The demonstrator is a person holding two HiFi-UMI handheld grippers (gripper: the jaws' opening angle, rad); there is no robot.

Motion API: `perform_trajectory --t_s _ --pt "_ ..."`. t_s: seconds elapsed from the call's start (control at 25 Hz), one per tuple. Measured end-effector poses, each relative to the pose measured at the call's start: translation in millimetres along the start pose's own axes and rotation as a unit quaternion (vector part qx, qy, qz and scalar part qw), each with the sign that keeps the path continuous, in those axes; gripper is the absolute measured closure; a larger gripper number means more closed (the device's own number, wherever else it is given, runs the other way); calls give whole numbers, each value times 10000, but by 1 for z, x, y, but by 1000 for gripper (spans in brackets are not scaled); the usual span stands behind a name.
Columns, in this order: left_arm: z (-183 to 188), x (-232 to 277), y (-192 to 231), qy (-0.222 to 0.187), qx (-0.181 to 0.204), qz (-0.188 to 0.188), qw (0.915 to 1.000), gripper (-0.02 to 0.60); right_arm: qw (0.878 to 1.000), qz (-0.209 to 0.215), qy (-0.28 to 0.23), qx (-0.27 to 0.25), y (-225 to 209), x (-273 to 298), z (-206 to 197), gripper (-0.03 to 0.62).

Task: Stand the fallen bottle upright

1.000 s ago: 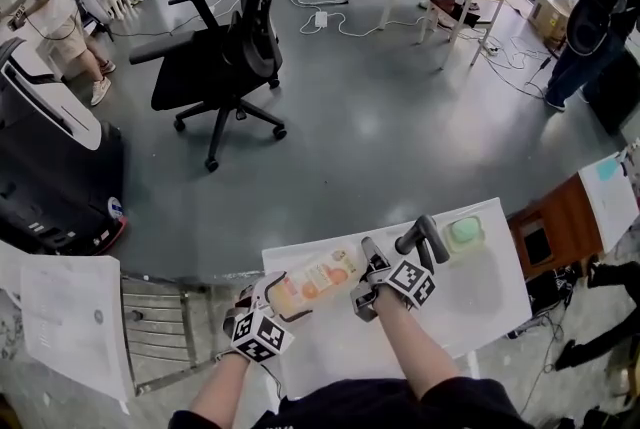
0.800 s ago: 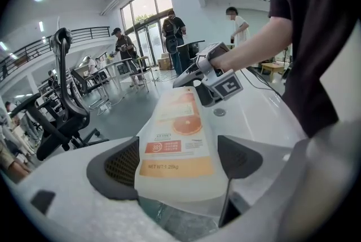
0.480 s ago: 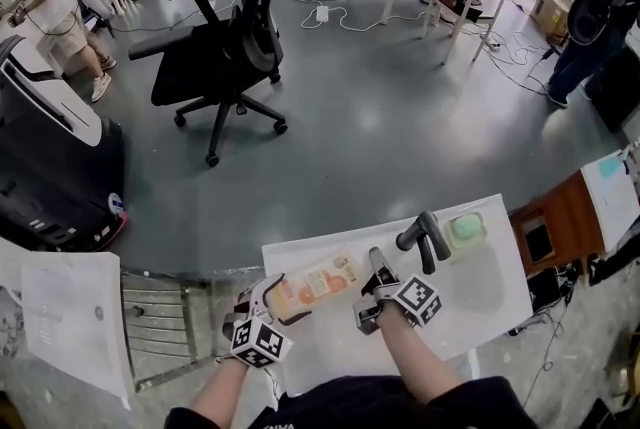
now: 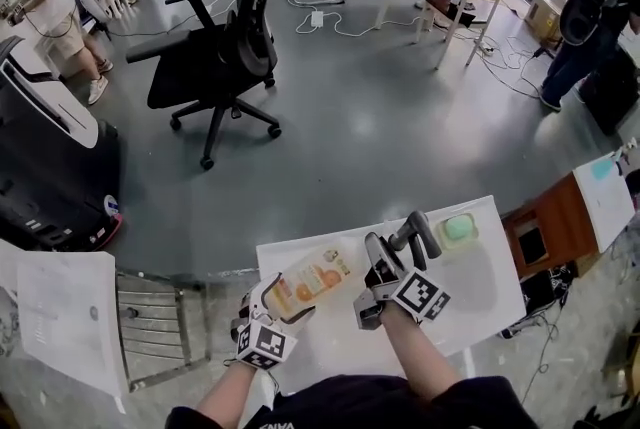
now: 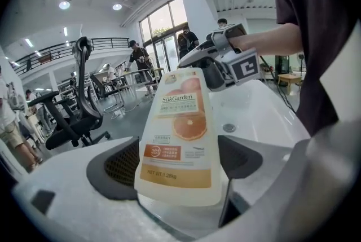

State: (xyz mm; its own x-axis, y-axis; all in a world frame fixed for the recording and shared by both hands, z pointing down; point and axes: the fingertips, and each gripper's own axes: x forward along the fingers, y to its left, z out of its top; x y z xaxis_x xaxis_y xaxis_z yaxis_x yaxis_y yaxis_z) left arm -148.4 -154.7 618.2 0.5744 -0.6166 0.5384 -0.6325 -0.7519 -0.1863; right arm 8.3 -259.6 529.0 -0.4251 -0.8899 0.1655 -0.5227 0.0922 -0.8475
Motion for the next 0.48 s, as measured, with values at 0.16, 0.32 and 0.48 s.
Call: perform_trajectory --t_s 0.16,0.32,0.48 --pt "9 10 5 -129 -127 220 9996 152 9989 208 54 -418 22 5 14 448" --pt "21 26 10 -221 -310 378 9986 152 9943 439 57 -972 44 10 30 448" --pt "34 44 12 -317 -497 475 9971 152 9871 655 29 -1464 66 11 44 450"
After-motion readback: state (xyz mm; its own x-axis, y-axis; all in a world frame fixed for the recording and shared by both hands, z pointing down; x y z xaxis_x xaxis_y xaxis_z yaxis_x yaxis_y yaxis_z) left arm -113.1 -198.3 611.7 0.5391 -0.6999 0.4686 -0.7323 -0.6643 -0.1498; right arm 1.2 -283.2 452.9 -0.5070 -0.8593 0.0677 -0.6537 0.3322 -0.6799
